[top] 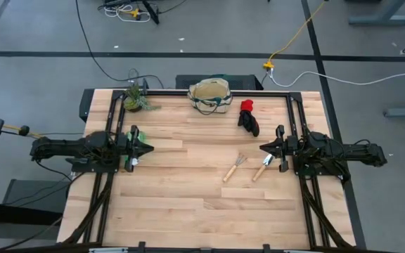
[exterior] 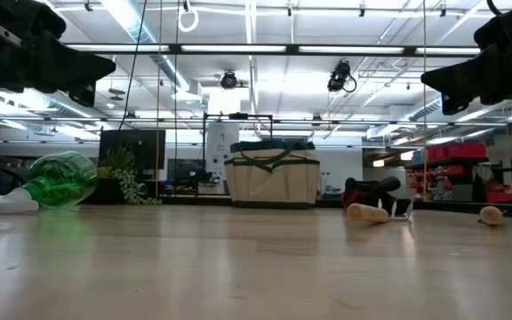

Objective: Pick & Place Garden tools in Gardening bag
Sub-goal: Put the green spray bottle into the white gardening bag

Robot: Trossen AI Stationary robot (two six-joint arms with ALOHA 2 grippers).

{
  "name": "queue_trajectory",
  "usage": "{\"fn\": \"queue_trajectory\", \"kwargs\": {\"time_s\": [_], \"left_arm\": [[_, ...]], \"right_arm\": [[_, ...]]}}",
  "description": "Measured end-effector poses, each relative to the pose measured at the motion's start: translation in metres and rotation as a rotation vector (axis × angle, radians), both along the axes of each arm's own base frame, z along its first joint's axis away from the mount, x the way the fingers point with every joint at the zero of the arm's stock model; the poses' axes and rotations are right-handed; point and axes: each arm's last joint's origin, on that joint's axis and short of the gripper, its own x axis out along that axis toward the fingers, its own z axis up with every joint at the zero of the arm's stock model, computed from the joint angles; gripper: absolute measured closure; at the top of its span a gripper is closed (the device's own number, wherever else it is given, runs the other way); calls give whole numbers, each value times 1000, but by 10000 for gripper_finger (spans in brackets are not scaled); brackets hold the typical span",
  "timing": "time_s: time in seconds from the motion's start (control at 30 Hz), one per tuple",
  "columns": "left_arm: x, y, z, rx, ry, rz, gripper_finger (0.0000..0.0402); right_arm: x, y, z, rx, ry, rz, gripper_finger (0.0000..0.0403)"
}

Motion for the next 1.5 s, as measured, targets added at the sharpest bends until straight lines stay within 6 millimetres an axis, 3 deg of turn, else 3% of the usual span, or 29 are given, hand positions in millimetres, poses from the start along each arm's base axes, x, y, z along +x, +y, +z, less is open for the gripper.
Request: {"fn": "queue_trajectory", "kwargs": {"time_s": [0.2, 0.57, 0.93, 1.13, 1.5], "left_arm": [[-1, 0, 2, -81, -5, -5, 369], [-12, 2, 46, -78, -135, 52, 369], [-23, 3, 70, -90, -160, 68, 369], [-21, 3, 77, -94, -133, 78, 369], [-3, 3, 109, -86, -58, 80, 369]], "right_arm": [[0, 0, 0, 0, 0, 0, 380], [0, 0, 0, 0, 0, 0, 380], [0, 0, 0, 0, 0, 0, 380], [0, 0, 0, 0, 0, 0, 380], [0, 0, 0, 0, 0, 0, 380]]}}
